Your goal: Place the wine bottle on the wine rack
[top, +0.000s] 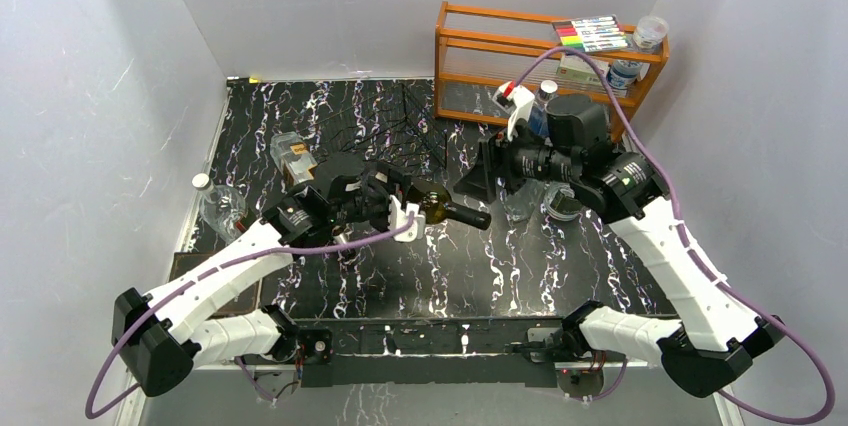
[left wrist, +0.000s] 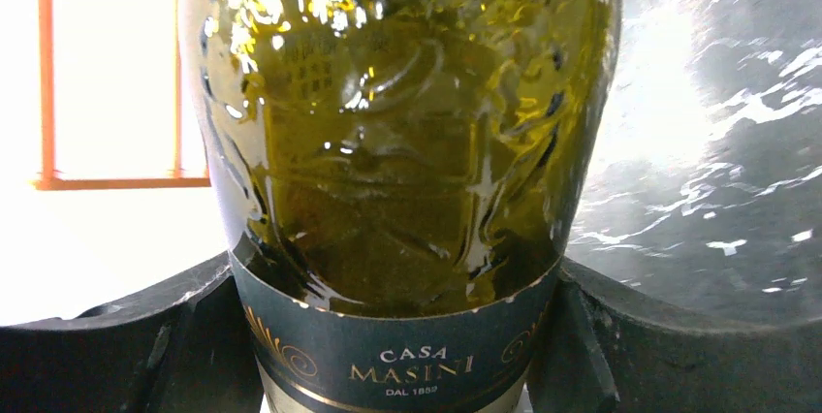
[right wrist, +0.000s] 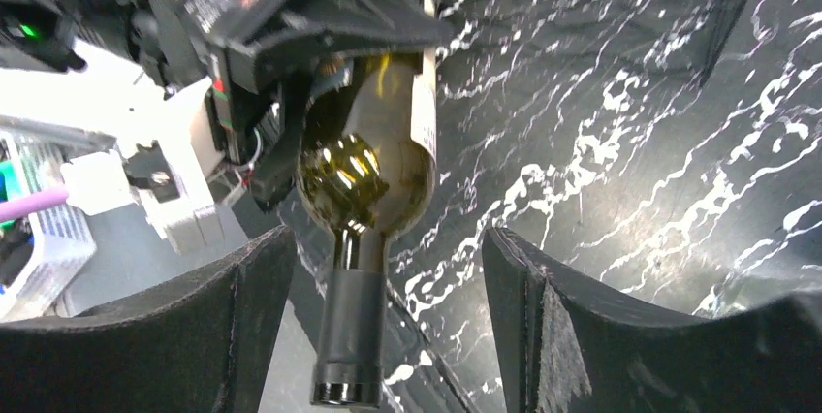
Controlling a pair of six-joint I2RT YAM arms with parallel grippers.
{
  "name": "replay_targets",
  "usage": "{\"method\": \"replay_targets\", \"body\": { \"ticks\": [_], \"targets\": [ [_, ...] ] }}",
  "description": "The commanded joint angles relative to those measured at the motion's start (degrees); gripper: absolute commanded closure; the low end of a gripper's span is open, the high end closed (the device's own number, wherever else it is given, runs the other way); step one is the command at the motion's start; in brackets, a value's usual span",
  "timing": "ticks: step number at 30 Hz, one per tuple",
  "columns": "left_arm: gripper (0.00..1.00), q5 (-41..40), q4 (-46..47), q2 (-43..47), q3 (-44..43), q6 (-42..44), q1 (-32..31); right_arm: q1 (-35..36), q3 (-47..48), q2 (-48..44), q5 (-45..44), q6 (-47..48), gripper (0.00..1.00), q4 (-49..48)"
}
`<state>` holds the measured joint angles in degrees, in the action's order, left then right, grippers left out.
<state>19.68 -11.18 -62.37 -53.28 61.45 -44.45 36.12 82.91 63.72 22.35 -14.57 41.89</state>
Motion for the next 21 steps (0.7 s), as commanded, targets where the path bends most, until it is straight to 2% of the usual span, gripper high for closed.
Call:
{"method": "replay_targets", "body": {
  "ticks": [1, 6, 10, 17, 21],
  "targets": [
    [1.0, 0.73, 8.81, 1.85, -0.35, 17.38, -0.27, 0.16, -3.92, -1.59, 4.26, 6.9, 0.2, 4.02],
    [1.0, -0.67, 8.94, -0.24, -0.79, 21.95, -0.27, 0.17, -5.86, -2.31, 8.14, 6.91, 0.2, 4.45],
    [1.0, -1.26, 9.08, -2.47, -2.19, 23.87, -0.3, 0.26, -6.33, -1.45, 3.13, 6.14, 0.23, 4.98],
    [1.0, -2.53, 9.46, -7.44, -6.68, 25.99, -0.27, 0.99, -9.87, 1.1, 1.34, 4.73, 0.25, 4.09],
    [1.0, -1.68, 10.2, -8.5, -7.64, 25.15, -0.29, 1.48, -11.4, 1.65, -2.21, 4.33, 0.31, 3.45]
  ]
}}
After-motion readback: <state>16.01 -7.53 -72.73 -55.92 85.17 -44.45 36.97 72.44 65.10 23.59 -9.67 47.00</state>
